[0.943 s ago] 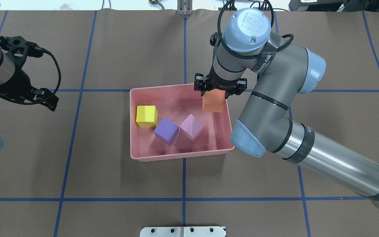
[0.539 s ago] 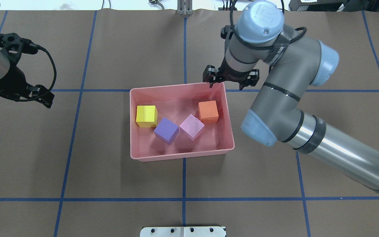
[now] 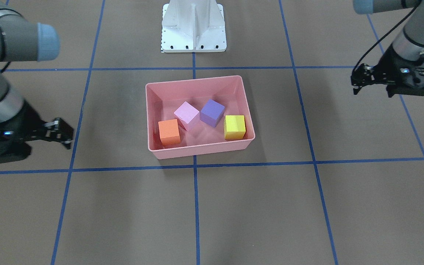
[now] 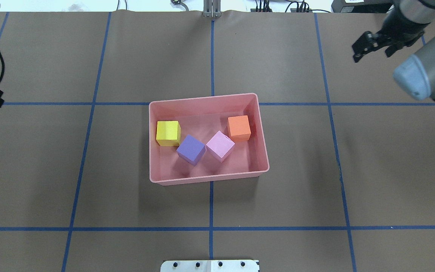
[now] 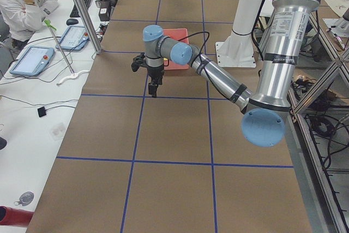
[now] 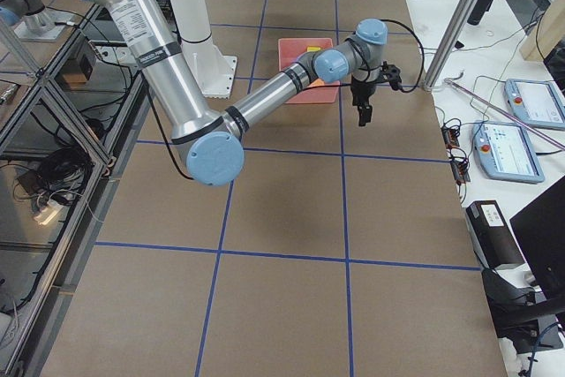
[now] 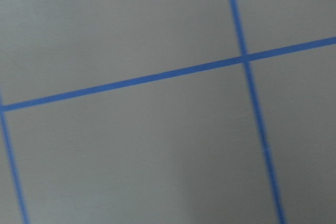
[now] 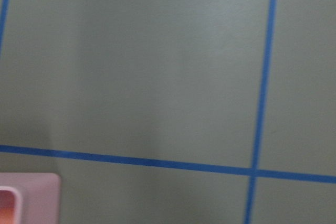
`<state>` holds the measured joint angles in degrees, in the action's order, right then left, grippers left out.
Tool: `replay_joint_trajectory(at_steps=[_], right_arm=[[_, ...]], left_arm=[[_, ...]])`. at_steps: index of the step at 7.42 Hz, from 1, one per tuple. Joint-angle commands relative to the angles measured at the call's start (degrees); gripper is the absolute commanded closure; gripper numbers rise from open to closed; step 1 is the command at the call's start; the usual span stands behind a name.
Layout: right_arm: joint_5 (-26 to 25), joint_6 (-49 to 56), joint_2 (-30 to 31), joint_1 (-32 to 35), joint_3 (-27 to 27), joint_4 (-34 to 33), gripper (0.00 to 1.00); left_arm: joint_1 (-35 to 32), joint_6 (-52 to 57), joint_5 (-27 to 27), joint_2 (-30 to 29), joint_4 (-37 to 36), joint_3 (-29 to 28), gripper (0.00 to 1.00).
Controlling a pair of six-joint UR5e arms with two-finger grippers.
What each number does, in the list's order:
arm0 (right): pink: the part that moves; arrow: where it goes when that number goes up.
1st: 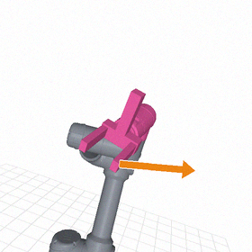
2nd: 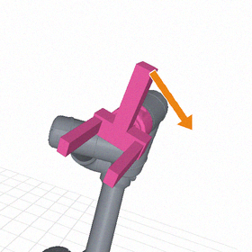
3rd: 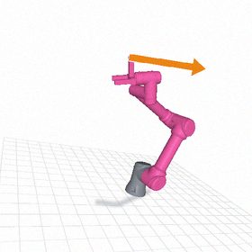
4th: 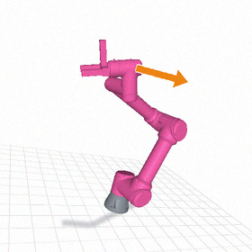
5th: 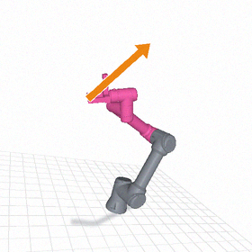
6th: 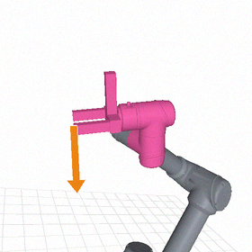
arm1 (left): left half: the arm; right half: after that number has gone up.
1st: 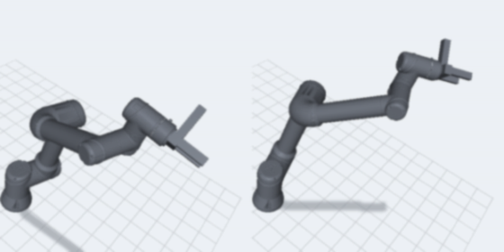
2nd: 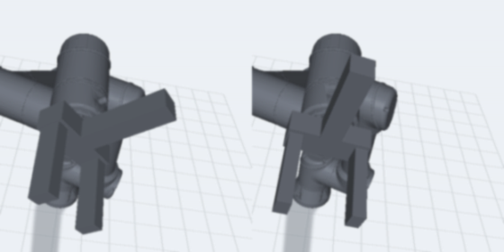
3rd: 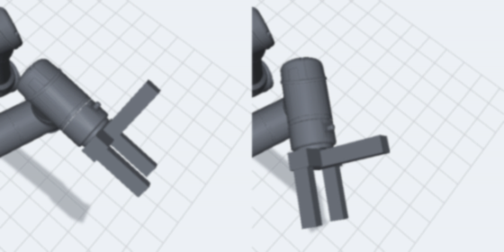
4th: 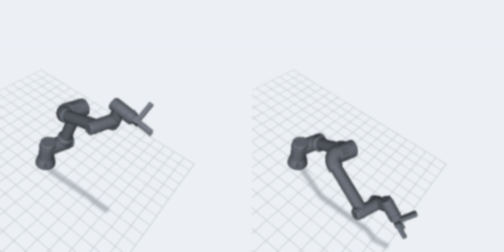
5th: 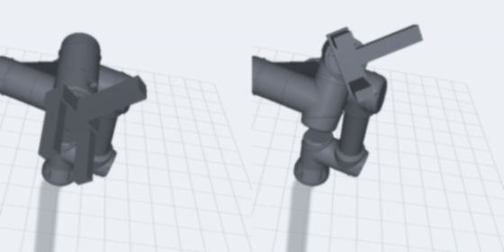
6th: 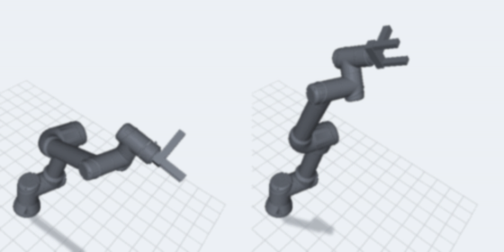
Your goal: Place blocks into pink bin with both arms
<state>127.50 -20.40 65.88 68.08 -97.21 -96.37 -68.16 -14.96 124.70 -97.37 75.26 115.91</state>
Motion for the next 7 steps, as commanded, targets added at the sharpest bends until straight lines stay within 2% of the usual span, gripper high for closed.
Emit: replay_joint_trajectory(at_steps=[1,2,3,4,5,7], right_arm=[[2.9,22.9,6.6,11.2,3.2,-1.9,0.00],[3.6,28.8,9.9,13.9,3.6,-1.8,0.00],[4.0,30.7,13.3,16.4,3.6,-1.5,0.00],[3.5,30.9,15.6,17.7,3.6,-1.4,0.00],[3.4,30.9,17.6,18.0,3.4,-0.8,0.00],[3.4,30.1,18.1,18.0,3.2,-0.6,0.00]], left_arm=[[-11.5,19.4,2.3,3.6,0.0,-6.8,0.00],[-16.7,26.6,4.7,4.2,0.3,-11.3,0.00],[-21.7,33.7,7.6,6.2,0.8,-16.7,0.00],[-24.4,36.8,8.5,9.1,2.6,-19.1,0.00],[-25.7,36.8,8.5,10.8,4.4,-22.2,0.00],[-26.8,29.4,8.8,12.5,9.5,-20.2,0.00]])
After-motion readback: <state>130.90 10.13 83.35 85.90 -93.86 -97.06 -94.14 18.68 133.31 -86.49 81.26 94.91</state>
